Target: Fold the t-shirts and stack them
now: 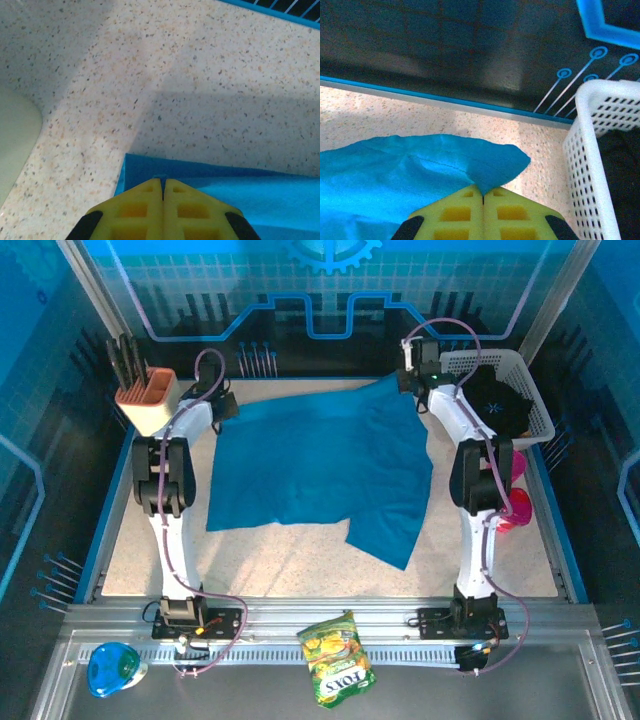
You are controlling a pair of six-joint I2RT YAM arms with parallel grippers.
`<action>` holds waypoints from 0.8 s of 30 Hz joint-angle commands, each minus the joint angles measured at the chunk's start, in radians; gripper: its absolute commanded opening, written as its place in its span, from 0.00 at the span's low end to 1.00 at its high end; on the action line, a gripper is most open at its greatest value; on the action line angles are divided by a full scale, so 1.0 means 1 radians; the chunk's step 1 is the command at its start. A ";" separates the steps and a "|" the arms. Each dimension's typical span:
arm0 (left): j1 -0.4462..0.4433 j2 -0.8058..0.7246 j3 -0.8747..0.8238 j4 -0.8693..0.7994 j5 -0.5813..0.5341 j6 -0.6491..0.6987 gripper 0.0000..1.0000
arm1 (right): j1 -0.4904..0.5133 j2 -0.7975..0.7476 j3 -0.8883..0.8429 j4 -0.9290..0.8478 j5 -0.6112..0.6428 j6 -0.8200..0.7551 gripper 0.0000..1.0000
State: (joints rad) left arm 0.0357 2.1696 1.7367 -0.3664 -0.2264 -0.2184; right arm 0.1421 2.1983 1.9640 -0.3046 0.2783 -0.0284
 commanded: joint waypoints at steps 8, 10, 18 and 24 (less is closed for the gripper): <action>0.006 -0.076 -0.079 0.013 0.011 -0.004 0.00 | 0.008 -0.210 -0.366 0.162 -0.016 0.119 0.00; 0.006 -0.077 -0.090 0.007 0.003 0.005 0.00 | 0.011 -0.233 -0.423 0.172 -0.012 0.132 0.00; 0.006 -0.059 -0.114 -0.032 -0.004 0.038 0.00 | 0.016 -0.265 -0.547 0.121 -0.008 0.177 0.00; 0.006 -0.041 -0.126 -0.064 0.010 0.044 0.19 | 0.037 -0.195 -0.470 -0.106 -0.027 0.213 0.00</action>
State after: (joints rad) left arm 0.0357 2.1334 1.6279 -0.3939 -0.2195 -0.1879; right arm 0.1589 1.9789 1.4418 -0.2699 0.2691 0.1452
